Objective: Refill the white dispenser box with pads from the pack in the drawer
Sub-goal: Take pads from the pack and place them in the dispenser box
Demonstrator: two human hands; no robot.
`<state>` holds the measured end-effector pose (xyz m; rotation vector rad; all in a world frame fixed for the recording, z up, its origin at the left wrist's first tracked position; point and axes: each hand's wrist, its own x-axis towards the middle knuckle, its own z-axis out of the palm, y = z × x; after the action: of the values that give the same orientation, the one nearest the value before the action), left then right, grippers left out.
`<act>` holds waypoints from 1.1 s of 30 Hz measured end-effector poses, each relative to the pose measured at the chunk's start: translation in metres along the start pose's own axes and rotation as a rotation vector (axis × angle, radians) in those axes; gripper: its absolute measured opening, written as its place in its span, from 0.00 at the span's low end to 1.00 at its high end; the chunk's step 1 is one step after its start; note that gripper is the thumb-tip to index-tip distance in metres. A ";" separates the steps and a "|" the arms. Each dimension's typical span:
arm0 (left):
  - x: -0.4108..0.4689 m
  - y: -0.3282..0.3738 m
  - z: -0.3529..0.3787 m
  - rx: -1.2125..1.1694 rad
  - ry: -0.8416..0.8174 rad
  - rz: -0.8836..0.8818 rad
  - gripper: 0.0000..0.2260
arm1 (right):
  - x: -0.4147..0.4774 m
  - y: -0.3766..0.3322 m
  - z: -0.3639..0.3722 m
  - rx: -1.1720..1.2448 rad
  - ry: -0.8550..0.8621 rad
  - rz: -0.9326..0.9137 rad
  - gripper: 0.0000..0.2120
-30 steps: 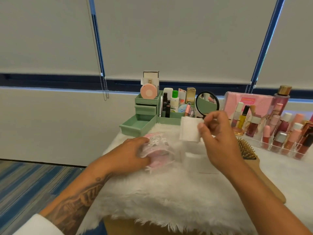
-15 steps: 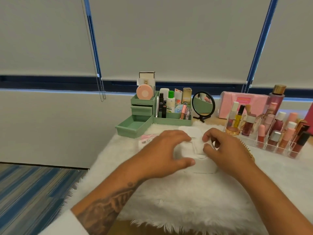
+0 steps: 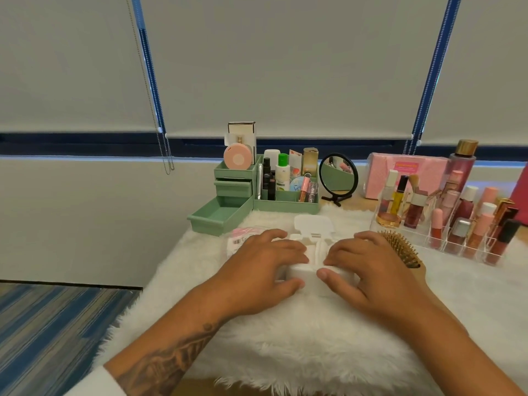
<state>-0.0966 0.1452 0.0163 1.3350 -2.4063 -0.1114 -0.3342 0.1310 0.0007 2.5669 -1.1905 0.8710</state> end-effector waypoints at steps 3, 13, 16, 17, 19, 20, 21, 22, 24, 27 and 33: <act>-0.002 -0.008 -0.003 -0.026 -0.007 0.000 0.19 | -0.001 -0.001 0.000 0.017 0.011 -0.024 0.20; -0.001 -0.009 -0.005 -0.015 -0.023 0.025 0.19 | -0.005 0.002 0.001 0.021 0.061 0.019 0.19; 0.002 -0.005 -0.010 0.032 -0.051 0.032 0.20 | -0.004 0.000 0.002 0.020 0.077 0.022 0.19; 0.003 -0.002 -0.011 0.050 -0.061 0.043 0.22 | -0.004 -0.002 0.002 0.010 0.076 0.009 0.19; 0.005 0.002 -0.012 0.101 -0.079 0.087 0.22 | -0.002 -0.006 0.001 0.013 0.075 -0.008 0.18; 0.006 0.003 -0.012 0.121 -0.075 0.116 0.22 | -0.001 -0.008 0.001 0.030 0.075 -0.015 0.18; 0.008 0.003 -0.011 0.135 -0.063 0.145 0.21 | 0.001 -0.010 0.001 0.046 0.070 -0.023 0.19; 0.009 0.003 -0.011 0.144 -0.052 0.168 0.21 | 0.003 -0.011 0.000 0.057 0.055 -0.033 0.20; 0.011 0.001 -0.008 0.158 -0.058 0.186 0.20 | 0.004 -0.011 0.002 0.055 0.012 -0.051 0.21; 0.011 -0.003 -0.006 0.172 -0.093 0.168 0.21 | 0.004 -0.007 0.004 0.035 -0.014 -0.069 0.21; 0.011 -0.009 -0.009 0.162 -0.128 0.150 0.21 | 0.005 -0.007 0.002 -0.008 -0.017 -0.037 0.23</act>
<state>-0.0915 0.1321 0.0258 1.2429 -2.6632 0.0411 -0.3257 0.1313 0.0027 2.5869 -1.1441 0.8367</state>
